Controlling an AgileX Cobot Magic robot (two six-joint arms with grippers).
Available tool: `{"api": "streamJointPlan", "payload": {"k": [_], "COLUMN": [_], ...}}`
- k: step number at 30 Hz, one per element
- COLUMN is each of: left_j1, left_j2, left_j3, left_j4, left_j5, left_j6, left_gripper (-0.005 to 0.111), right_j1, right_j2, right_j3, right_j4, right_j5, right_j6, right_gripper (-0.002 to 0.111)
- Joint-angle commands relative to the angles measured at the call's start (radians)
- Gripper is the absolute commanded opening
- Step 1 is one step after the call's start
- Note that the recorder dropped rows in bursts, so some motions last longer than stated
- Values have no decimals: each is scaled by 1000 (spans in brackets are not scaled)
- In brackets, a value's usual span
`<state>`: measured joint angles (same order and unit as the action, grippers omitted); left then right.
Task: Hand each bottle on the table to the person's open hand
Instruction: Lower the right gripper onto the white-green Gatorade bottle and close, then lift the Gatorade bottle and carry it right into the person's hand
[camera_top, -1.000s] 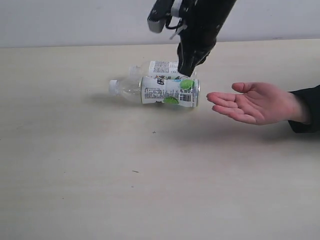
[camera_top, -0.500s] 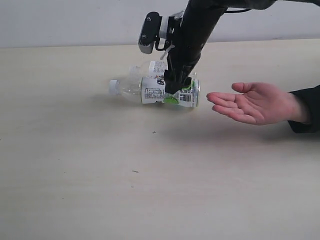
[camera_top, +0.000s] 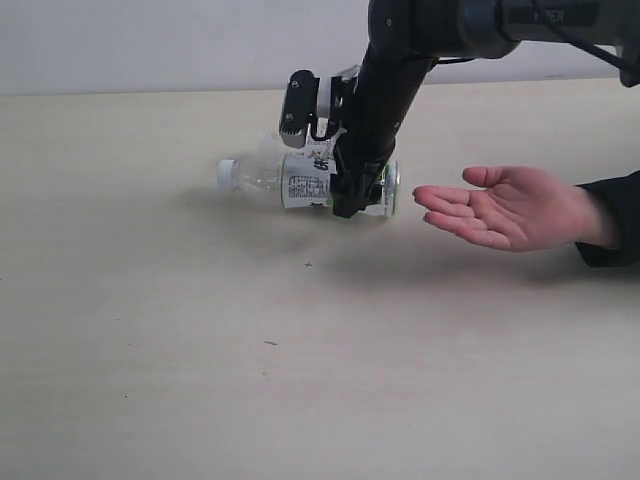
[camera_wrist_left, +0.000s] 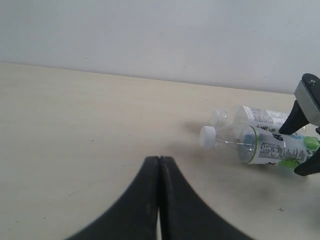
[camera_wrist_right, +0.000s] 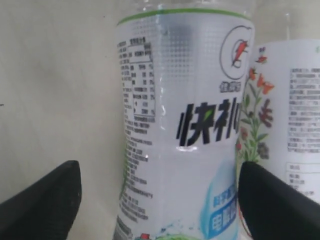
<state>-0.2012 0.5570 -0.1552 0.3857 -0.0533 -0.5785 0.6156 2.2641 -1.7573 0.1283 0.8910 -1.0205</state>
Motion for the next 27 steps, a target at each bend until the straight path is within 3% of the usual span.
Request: {"api": "streamJointPlan", "payload": {"k": [1,22,25,27], "left_j1": [2,2,2,2], "left_j2": [-3,-3,-3,-3], "left_j3": [3,3,3,3], "left_j4": [0,0,0,0], "left_j5": [-1,-1,-1,-1], "left_j6": [-2,-2,-2,-2], "left_gripper": [0,0,0,0], "right_j1": [1,1,1,1], "right_j2": [17,69,69,69], "right_j3": [-4,-4,-4,-4], "right_j4": [40,105,108,108], "right_j5": [-7,-27,-33,-33], "right_j6": [-53,-59,-49,-36], "right_gripper": [80,77,68,54]}}
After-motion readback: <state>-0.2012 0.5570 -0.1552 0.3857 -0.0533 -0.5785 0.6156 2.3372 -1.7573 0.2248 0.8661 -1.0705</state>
